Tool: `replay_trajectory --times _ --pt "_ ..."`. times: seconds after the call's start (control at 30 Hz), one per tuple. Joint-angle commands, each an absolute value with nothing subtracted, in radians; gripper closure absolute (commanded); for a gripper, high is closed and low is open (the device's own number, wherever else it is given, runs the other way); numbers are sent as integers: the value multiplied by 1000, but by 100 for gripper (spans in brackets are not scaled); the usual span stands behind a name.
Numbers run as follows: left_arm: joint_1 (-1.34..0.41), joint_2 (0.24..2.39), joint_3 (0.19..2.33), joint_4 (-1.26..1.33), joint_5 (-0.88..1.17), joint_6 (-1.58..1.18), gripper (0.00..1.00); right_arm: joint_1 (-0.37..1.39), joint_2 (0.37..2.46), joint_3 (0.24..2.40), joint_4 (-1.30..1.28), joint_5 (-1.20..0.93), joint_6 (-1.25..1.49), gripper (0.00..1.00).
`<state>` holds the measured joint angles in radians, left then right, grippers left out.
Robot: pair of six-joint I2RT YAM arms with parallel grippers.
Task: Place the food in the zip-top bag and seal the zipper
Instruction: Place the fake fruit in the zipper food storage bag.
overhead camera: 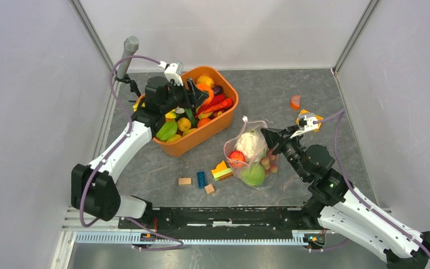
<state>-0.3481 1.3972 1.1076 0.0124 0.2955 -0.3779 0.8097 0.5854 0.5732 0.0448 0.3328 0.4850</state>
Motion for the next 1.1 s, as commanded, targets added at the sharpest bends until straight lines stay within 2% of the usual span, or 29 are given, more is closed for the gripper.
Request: replay_trajectory --times 0.0,0.23,0.5,0.8,1.07 --pt "-381 1314 1089 56 406 -380 88 811 592 621 67 328 488 100" --pt "-399 1222 1061 50 449 -377 87 811 601 618 80 310 500 100" --pt "-485 1145 1056 48 643 -359 86 811 597 585 122 290 512 100" --pt "-698 1143 1153 -227 591 -114 84 812 604 575 156 279 515 100" --pt "-792 1171 1154 -247 572 -81 79 811 606 579 163 260 516 100"
